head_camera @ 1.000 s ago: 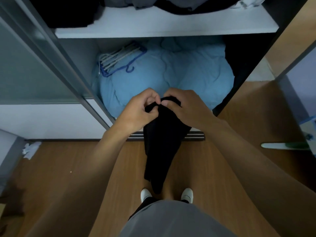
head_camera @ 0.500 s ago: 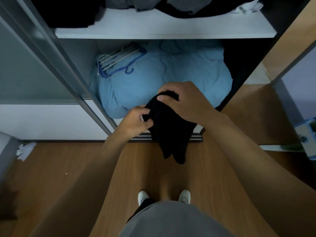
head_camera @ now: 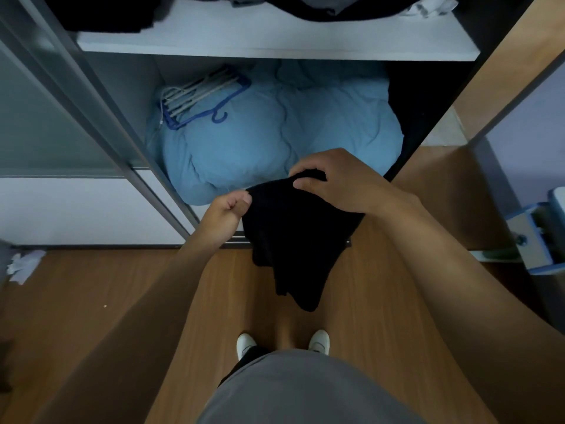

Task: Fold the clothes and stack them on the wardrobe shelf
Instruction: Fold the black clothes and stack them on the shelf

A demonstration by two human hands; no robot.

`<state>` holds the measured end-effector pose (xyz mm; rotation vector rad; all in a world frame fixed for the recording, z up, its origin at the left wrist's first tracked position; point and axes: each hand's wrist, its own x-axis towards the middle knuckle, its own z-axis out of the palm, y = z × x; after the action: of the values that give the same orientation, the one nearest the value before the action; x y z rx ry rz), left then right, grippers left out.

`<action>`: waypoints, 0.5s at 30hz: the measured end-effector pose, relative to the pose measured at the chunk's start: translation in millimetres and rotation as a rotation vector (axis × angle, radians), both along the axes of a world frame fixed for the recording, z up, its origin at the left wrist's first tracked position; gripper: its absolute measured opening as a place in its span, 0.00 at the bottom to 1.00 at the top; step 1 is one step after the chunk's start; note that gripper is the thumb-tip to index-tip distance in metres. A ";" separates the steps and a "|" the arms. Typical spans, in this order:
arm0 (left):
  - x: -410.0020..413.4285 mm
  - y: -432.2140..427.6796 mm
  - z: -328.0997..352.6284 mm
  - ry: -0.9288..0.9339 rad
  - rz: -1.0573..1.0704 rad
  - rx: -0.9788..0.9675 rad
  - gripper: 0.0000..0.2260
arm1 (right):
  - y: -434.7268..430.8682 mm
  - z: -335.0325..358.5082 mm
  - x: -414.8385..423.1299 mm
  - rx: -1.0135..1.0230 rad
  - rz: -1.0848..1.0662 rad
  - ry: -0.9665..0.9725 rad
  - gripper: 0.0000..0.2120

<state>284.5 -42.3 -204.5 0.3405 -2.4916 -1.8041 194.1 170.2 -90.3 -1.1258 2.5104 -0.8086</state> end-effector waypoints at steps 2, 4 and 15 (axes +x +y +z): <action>2.6 -0.7 0.8 0.026 0.084 0.003 0.15 | 3.9 -3.9 0.2 0.035 0.002 -0.024 0.13; 6.2 -1.4 2.3 0.041 0.120 0.021 0.17 | 6.1 -6.1 1.1 0.037 -0.005 -0.025 0.14; 22.6 5.2 4.3 -0.003 -0.270 -0.022 0.04 | -12.8 -5.7 8.3 0.019 -0.274 0.109 0.08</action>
<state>307.2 -37.1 -200.2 0.0047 -2.6665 -1.8623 202.4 157.4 -96.0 -0.8523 2.7987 -0.8071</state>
